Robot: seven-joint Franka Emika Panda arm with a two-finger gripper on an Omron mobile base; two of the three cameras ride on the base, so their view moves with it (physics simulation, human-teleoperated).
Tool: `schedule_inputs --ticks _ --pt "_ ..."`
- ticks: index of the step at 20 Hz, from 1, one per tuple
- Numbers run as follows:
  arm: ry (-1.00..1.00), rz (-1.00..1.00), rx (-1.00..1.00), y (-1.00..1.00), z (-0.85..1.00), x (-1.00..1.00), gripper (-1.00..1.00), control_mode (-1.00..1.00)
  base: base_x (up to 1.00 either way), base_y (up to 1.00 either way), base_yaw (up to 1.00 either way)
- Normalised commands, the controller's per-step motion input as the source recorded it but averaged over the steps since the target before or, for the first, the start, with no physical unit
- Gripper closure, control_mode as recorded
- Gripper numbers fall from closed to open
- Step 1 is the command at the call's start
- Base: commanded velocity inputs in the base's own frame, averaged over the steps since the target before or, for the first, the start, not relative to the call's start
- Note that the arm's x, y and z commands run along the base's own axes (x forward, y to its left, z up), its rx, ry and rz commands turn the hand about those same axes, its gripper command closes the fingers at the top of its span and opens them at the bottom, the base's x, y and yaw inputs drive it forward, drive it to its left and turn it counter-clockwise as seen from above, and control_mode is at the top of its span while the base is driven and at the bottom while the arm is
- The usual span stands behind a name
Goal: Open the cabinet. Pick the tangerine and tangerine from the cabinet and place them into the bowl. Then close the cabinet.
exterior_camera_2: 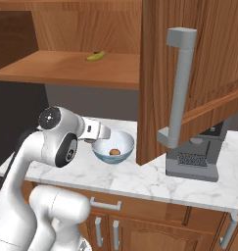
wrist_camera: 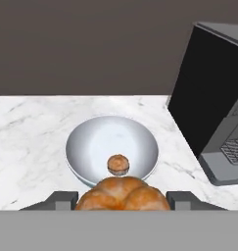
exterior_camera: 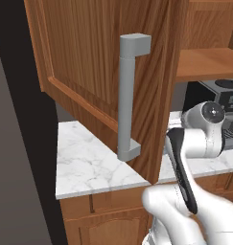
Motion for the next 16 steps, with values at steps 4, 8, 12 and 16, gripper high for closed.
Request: schedule_inputs --ticks 4,8,12,16 --pt "0.02 0.01 0.00 0.00 -0.27 0.56 1.00 -1.00 0.00 0.00 0.00" --pt "0.04 0.04 0.00 0.00 -0.29 0.45 1.00 -1.00 0.00 0.00 0.00" --pt "0.09 0.04 0.00 0.00 -0.39 0.32 1.00 -1.00 0.00 0.00 0.00" --pt "0.07 0.04 0.00 0.00 -0.35 0.38 1.00 -1.00 0.00 0.00 0.00"
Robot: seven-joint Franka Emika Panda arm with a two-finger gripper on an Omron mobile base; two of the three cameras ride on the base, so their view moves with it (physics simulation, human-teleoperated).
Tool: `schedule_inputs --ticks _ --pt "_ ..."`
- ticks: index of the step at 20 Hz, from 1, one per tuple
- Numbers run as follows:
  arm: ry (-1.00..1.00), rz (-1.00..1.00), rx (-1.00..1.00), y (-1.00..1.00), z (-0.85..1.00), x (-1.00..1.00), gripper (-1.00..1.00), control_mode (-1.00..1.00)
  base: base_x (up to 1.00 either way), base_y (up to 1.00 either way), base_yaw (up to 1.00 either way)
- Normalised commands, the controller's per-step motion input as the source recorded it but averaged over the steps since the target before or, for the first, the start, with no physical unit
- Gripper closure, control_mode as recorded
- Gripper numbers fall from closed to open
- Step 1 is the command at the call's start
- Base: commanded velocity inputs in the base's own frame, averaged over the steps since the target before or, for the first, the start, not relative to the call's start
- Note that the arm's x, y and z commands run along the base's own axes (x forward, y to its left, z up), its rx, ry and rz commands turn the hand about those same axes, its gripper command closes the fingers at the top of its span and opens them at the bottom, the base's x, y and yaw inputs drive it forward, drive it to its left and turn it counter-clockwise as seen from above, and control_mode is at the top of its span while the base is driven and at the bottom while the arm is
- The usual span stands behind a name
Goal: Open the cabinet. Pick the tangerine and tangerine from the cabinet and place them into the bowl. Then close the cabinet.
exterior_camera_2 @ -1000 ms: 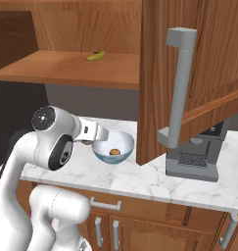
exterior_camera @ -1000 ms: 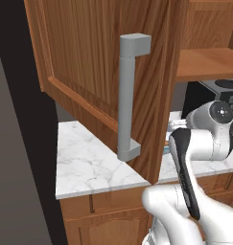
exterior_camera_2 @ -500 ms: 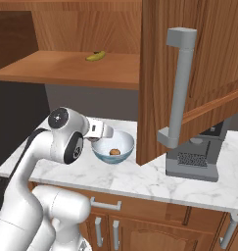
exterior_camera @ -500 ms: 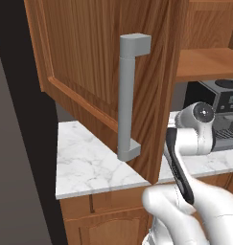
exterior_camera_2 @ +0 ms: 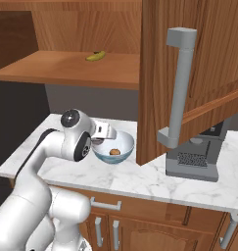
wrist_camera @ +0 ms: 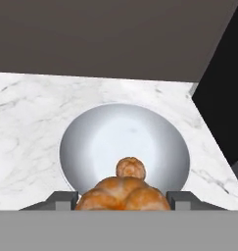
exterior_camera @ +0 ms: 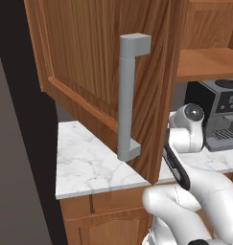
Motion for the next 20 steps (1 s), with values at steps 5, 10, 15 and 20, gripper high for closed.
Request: schedule_inputs --ticks 5,10,15,20 --pt "0.02 0.04 0.00 0.00 -0.30 0.44 1.00 -1.00 0.00 0.00 0.00" --pt "0.00 0.03 0.00 -0.05 -0.25 0.50 1.00 -1.00 0.00 0.00 0.00" --pt "0.00 0.03 0.00 -0.02 -0.34 0.45 -1.00 -1.00 0.00 0.00 0.00" --pt "-0.01 0.01 0.00 -0.01 -0.03 0.07 -1.00 -1.00 0.00 0.00 0.00"
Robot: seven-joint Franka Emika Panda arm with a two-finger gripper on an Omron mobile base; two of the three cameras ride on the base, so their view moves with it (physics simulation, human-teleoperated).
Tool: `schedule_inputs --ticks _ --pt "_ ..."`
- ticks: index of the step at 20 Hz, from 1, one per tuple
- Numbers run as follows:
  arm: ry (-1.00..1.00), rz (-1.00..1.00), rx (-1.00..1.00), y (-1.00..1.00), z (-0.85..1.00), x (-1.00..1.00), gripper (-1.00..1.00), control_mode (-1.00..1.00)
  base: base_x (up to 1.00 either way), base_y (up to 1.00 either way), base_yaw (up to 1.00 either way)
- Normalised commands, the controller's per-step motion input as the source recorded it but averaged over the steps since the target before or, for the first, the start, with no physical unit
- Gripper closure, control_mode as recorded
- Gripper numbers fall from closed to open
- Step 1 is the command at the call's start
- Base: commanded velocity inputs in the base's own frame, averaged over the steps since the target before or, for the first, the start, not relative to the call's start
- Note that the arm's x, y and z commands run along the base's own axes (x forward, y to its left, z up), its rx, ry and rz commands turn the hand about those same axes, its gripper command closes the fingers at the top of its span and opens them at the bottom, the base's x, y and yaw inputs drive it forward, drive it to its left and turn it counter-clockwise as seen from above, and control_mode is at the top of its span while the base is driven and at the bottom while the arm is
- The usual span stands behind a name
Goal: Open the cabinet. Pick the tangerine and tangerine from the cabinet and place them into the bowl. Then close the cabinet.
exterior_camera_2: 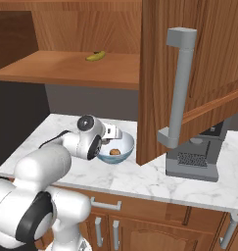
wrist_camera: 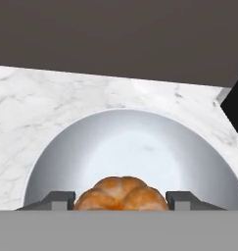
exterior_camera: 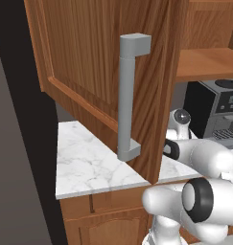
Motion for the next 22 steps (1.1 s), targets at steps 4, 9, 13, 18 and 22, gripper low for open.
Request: schedule_inputs --ticks 4,9,13,18,22 --pt "0.00 0.00 0.00 0.00 0.00 0.00 -1.00 -1.00 0.00 0.00 0.00" --pt "0.00 0.00 0.00 0.00 0.08 0.00 -1.00 -1.00 0.00 0.00 0.00" --pt "-0.02 0.00 0.01 0.00 0.53 -0.40 -1.00 -1.00 0.00 0.00 0.00" --pt "-0.06 0.00 0.01 0.00 0.88 -0.72 -1.00 -1.00 0.00 0.00 0.00" --pt "-0.09 0.00 0.00 0.00 0.92 -0.93 -1.00 -1.00 0.00 0.00 0.00"
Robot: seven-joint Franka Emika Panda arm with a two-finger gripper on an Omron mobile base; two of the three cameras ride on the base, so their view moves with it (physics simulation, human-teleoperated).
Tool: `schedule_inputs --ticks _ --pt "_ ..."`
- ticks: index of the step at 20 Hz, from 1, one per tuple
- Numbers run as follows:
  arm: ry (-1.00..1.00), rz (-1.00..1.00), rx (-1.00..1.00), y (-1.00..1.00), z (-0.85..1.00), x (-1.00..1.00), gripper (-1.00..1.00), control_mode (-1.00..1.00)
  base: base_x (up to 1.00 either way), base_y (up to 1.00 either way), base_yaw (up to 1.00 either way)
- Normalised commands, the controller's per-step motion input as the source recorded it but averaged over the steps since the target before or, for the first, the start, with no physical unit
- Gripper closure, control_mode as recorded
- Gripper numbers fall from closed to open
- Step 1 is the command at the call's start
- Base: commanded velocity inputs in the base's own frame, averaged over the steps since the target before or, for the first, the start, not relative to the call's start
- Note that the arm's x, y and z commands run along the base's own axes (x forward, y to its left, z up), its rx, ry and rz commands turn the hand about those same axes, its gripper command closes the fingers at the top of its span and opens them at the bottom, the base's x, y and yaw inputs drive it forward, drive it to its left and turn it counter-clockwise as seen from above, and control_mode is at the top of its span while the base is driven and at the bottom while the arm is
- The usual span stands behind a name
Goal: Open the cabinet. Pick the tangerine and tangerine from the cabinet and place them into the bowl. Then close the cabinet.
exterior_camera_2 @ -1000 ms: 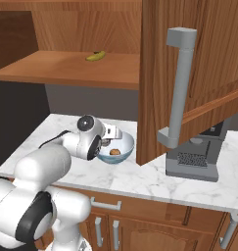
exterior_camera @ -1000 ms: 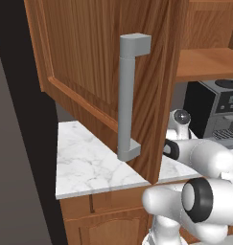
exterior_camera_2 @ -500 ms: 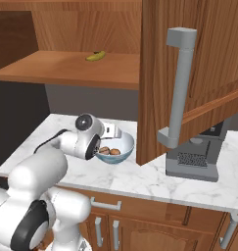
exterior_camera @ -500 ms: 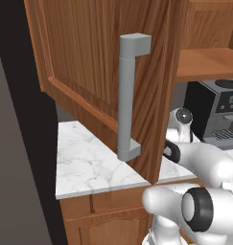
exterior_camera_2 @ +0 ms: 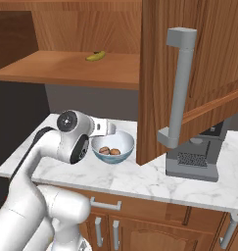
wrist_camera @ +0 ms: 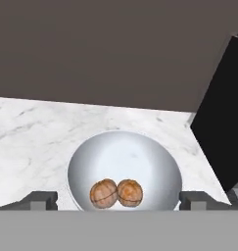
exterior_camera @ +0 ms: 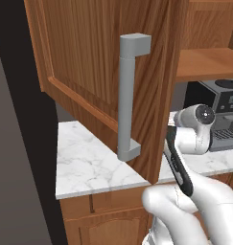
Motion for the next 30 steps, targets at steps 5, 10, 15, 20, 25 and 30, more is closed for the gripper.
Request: schedule_inputs --ticks 5,10,15,20,25,30 --pt "-0.10 0.00 0.00 0.00 0.98 -0.97 -1.00 -1.00 0.00 0.00 0.00" --pt "-0.14 0.02 0.00 0.00 0.91 -1.00 -1.00 -1.00 0.00 0.00 0.00" --pt "-0.18 0.05 0.00 0.00 0.87 -1.00 -1.00 -1.00 0.00 0.00 0.00" --pt "-0.16 0.07 0.00 0.05 0.86 -1.00 -1.00 -1.00 0.00 0.00 0.00" --pt "-0.13 0.10 0.00 0.14 0.66 -1.00 -1.00 -1.00 0.00 0.00 0.00" --pt "-0.04 0.09 0.00 0.29 0.34 -1.00 -1.00 -1.00 0.00 0.00 0.00"
